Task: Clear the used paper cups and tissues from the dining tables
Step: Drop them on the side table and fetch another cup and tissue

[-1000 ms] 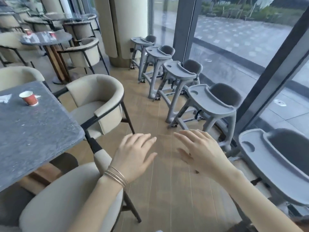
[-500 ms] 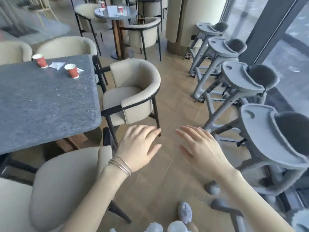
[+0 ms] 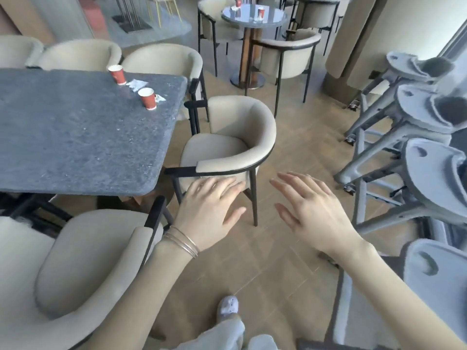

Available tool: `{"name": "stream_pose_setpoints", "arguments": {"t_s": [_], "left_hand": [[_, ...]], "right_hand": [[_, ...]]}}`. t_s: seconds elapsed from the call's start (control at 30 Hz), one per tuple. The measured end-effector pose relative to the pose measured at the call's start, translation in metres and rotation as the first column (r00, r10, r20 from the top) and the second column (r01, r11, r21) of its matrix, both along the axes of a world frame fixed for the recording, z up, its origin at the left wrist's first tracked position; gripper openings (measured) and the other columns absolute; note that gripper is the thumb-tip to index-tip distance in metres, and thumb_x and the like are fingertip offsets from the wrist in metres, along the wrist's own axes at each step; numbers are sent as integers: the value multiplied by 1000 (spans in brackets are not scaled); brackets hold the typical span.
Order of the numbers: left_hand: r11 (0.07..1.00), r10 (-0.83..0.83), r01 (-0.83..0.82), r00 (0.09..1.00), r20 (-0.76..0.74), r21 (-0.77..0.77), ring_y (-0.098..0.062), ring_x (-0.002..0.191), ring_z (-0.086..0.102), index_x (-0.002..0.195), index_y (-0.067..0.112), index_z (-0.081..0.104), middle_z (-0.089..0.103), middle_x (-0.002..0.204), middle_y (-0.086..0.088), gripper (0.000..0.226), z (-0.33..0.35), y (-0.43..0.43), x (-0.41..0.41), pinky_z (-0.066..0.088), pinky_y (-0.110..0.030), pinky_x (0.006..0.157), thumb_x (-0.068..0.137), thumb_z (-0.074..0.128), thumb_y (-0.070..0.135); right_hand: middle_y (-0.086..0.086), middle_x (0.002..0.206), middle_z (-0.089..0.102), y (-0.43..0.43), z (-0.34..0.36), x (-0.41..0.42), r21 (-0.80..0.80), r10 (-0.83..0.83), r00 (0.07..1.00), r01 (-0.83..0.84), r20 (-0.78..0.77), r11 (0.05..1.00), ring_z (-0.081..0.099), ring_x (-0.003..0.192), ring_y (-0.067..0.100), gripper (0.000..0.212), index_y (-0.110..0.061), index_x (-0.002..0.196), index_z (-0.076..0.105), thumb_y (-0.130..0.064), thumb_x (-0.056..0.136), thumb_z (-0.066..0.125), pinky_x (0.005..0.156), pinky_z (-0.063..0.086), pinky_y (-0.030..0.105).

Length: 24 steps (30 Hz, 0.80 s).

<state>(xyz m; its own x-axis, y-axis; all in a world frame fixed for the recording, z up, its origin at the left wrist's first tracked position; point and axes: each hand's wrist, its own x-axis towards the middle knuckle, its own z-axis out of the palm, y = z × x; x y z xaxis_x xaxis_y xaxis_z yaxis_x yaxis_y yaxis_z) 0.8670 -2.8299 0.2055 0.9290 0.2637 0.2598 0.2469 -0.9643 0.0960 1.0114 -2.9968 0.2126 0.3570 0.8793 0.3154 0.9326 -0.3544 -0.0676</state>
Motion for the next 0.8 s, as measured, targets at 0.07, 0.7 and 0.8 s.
{"name": "stream_pose_setpoints", "arguments": {"t_s": [0.07, 0.7, 0.8], "left_hand": [[999, 37, -37, 999, -40, -17, -25, 109, 57, 121, 16, 59, 61, 121, -3, 44, -10, 12, 18, 45, -41, 92, 87, 48, 41], [987, 154, -158, 984, -85, -38, -21, 126, 42, 135, 21, 45, 47, 138, 0, 48, -10, 169, 268, 34, -38, 101, 91, 45, 42], [982, 181, -187, 975, -129, -37, -19, 128, 39, 137, 23, 41, 43, 141, 2, 49, -22, 181, 308, 32, -37, 103, 92, 40, 44]], "right_hand": [[9, 120, 62, 16, -12, 24, -10, 27, 1000, -27, 5, 1000, 57, 112, 28, 44, -10, 120, 59, -24, 79, 68, 95, 46, 43], [7, 125, 59, 186, -18, 282, 24, 115, 993, -115, -21, 993, 55, 116, 25, 41, -12, 122, 58, -22, 83, 65, 91, 45, 38], [6, 124, 60, 199, -30, 326, 16, 135, 990, -134, -43, 991, 56, 114, 25, 41, -12, 121, 59, -21, 82, 67, 90, 46, 38]]}}
